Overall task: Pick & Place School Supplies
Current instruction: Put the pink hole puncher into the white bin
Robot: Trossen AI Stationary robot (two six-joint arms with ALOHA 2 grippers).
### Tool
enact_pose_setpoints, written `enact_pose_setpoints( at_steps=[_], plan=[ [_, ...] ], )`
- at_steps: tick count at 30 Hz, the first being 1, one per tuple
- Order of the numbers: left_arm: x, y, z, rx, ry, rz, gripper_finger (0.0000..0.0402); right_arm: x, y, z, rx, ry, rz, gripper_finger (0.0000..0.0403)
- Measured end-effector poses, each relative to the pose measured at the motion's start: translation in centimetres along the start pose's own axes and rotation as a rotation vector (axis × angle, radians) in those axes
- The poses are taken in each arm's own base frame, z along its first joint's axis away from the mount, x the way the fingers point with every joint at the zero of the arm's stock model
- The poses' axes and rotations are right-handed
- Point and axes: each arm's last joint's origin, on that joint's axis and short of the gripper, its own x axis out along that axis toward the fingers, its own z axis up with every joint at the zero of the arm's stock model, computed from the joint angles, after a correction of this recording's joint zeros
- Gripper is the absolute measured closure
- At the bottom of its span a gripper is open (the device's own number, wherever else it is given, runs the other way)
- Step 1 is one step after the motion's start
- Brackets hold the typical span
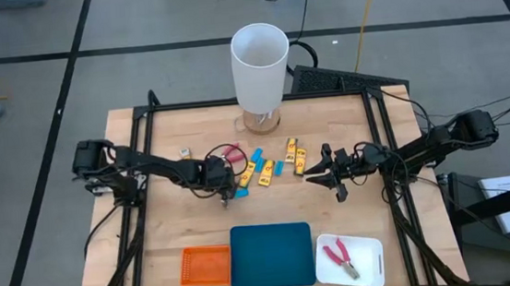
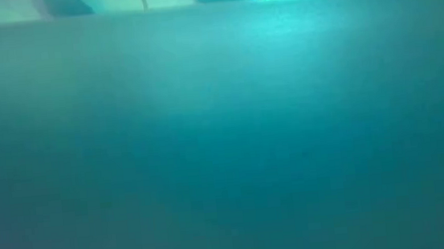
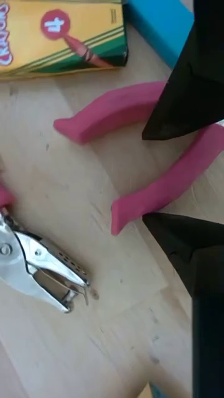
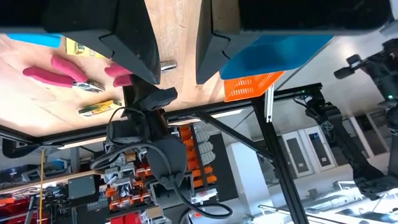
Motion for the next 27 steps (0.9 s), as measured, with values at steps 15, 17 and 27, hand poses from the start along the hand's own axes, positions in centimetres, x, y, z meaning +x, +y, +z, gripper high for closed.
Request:
enact_pose_setpoints(
  at_steps=[15,17,27],
  plan=[
    [-0.5,0.3,0.2,0.178,-0.041,0.019,0.0349,0.0,0.0,-0.2,-0.001,0.016,-0.007,0.031],
    [-0.5,0.2,0.3,0.233,-0.062,0.015,0.0356,0.0,0.0,-0.2,-0.002,0.016,-0.006,0.031],
    [-1.0,0.3,0.9,0.352,-0.235,0.11,0.0338,0.0,-0.1,-0.3,-0.001,0.028,-0.01,0.031]
  ],
)
